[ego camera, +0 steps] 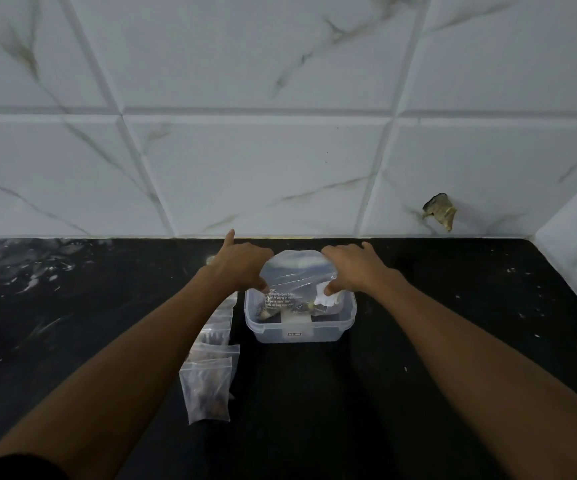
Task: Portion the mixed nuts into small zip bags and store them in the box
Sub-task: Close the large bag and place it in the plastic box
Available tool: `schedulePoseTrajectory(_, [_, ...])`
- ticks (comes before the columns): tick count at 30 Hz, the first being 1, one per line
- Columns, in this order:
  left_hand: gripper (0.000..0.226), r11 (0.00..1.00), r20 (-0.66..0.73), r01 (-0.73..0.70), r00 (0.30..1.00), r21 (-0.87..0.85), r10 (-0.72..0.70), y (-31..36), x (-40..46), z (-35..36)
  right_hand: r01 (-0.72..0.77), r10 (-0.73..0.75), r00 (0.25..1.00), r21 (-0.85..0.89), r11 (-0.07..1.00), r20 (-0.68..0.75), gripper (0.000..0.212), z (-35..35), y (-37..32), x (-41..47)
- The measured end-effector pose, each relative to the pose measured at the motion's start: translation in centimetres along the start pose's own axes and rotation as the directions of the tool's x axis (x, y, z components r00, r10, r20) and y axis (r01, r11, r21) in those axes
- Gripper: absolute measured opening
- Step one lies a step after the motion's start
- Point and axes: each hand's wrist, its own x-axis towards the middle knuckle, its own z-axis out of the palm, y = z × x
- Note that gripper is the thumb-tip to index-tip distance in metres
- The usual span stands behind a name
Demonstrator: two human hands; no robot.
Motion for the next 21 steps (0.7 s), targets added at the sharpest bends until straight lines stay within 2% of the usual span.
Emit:
schedulePoseTrajectory(3, [0.053,0.999,-0.018,-0.011,1.000,-0.039,0.010,-0.3,0.4,0.5,-0.001,0.001,0.999,0.003,1.000,0.035,0.046,-0.1,0.2,0.4])
schedulePoseTrajectory(11, [0.039,0.985,-0.059,-0.006,0.998,-0.172,-0.004,-0.2,1.1,1.2,-0.022,0.029,0.998,-0.122,0.992,0.053,0.051,0.2,-0.4,1.1])
schedulePoseTrajectory(16, [0.035,0.969,-0.059,0.001,0.998,-0.245,-0.016,0.0,1.3,1.4,-0.057,0.061,0.998,-0.125,0.991,0.030,0.047,0.6,-0.6,1.6])
schedulePoseTrajectory(21, [0.030,0.968,-0.048,-0.008,0.999,-0.249,-0.004,0.4,1.2,1.1,-0.094,0.097,0.995,-0.102,0.990,0.028,0.044,1.0,-0.7,2.0])
